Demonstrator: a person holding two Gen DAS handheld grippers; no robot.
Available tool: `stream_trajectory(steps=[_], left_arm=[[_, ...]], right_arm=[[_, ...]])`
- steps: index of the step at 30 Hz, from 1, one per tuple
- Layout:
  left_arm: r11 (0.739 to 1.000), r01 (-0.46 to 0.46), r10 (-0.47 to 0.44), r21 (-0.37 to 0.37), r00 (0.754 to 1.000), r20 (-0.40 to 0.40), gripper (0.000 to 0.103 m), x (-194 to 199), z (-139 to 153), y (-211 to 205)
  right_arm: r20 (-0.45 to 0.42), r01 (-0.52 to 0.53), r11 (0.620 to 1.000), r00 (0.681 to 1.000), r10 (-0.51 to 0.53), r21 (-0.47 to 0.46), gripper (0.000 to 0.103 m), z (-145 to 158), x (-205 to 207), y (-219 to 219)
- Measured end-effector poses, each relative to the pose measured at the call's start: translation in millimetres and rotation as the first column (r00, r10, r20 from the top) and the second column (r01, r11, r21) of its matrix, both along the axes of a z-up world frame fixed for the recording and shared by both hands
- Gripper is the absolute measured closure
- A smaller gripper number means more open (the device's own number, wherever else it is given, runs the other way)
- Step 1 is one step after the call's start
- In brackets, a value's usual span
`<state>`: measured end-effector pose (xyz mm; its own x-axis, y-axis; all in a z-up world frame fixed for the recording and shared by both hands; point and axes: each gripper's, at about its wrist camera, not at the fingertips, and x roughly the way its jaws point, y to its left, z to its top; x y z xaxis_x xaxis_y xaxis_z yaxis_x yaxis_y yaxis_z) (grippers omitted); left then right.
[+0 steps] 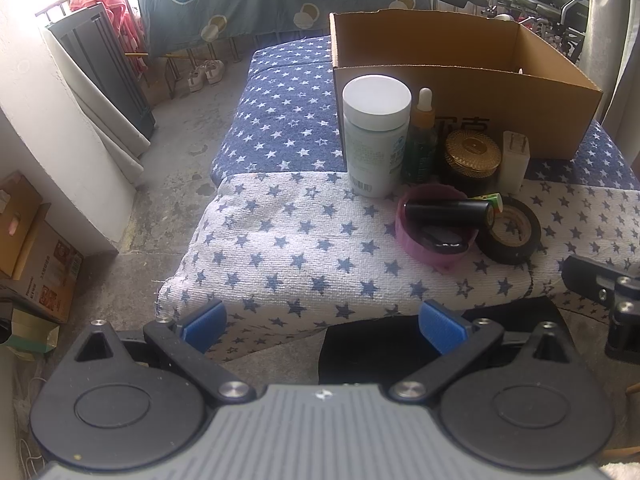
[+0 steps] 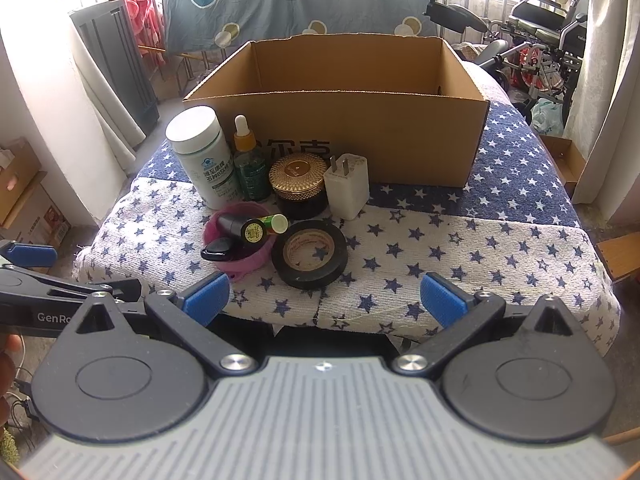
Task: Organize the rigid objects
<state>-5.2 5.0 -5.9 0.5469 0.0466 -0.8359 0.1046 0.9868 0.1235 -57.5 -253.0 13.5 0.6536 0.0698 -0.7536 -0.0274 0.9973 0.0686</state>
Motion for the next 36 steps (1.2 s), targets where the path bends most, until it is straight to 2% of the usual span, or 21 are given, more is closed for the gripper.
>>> stream_trajectory(steps=[16,22,26,31,36], left_arm=[[1.0,0.015,-0.015,0.006,1.0,-0.025,0.0,10,-10,-1],[0.995,0.1,-0.1,-0.016,0.994,0.044,0.0,10,-9,-5],[0.982,0.183,-0.181,-0.038,0.981,0.064,0.0,14,-10,-9],[0.959,0.243,-0.228,-0.146,0.967,0.112,0.001,19,-11,-4],[0.941,0.311,-0.289,-0.131,0.944,0.162,0.008,23,-11,-10]], right_arm=[[-0.006,-0.014,1.0,1.0,0.014,0.003,0.001,-4,6,2],[0.011,-0.012,0.999,1.0,0.012,0.041,0.001,-4,9,-9],[0.034,-0.044,0.991,0.999,0.04,0.123,0.001,-1,10,-22],[0.074,-0.079,0.974,0.995,0.065,0.21,0.001,2,16,-33],[0.076,-0.1,0.941,0.994,0.079,0.323,0.003,-1,30,-42]])
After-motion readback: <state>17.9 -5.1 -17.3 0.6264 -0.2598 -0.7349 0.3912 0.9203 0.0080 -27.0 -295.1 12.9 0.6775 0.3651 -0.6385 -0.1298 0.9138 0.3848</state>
